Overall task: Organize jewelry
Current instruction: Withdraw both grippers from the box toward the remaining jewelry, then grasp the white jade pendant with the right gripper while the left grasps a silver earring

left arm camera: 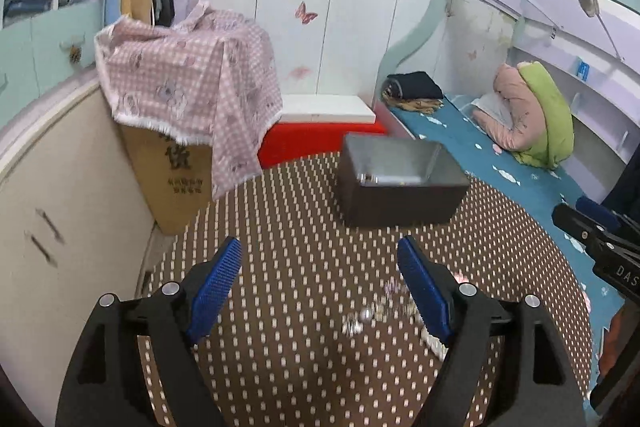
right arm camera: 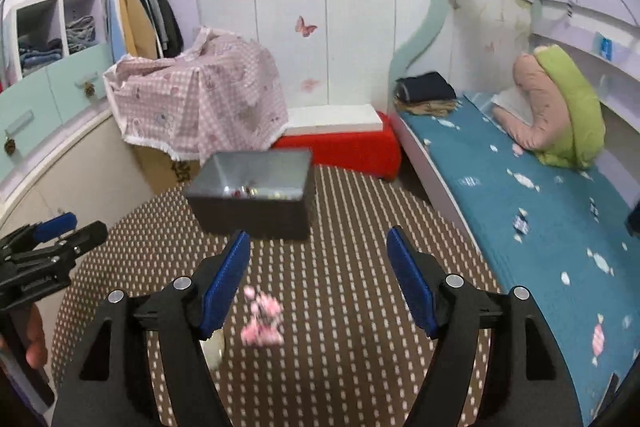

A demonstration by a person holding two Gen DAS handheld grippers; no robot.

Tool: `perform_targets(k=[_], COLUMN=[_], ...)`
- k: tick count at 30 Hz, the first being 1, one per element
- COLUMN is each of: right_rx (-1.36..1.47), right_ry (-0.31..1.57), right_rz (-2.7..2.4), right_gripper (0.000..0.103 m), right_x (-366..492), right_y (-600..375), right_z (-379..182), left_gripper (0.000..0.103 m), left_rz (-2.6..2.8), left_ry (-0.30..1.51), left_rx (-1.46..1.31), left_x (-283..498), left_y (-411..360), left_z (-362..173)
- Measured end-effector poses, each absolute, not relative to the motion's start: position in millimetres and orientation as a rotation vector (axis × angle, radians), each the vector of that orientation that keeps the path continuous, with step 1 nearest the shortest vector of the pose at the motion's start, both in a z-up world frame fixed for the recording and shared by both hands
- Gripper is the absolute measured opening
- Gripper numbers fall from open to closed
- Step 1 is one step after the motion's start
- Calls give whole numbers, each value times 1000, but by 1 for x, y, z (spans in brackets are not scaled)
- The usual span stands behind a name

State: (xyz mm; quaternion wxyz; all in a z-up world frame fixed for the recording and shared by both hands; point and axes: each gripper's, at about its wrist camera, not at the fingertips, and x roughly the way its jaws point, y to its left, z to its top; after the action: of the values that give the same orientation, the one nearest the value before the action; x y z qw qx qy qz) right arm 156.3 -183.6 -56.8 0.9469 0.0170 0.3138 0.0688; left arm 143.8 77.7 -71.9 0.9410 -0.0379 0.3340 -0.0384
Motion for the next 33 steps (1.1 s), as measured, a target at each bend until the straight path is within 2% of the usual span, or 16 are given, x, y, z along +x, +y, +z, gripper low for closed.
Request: perform_targets(k=[10, 27, 33], right_rx=[35, -33, -45], right_ry=[728, 874, 916], right_rz=[142, 285, 305], right_gripper=[69, 68, 47], right_x=[129, 134, 144], right_y=[-181, -98, -85], right_z=[-97, -150, -157], left_gripper=[78, 78, 78], left_rz=[-82, -69, -89], left_ry=[751, 819, 825], left_rx=[-98, -82, -101], left_x=[122, 113, 118], left_y=[79, 91, 95], left_z=[-107, -133, -135])
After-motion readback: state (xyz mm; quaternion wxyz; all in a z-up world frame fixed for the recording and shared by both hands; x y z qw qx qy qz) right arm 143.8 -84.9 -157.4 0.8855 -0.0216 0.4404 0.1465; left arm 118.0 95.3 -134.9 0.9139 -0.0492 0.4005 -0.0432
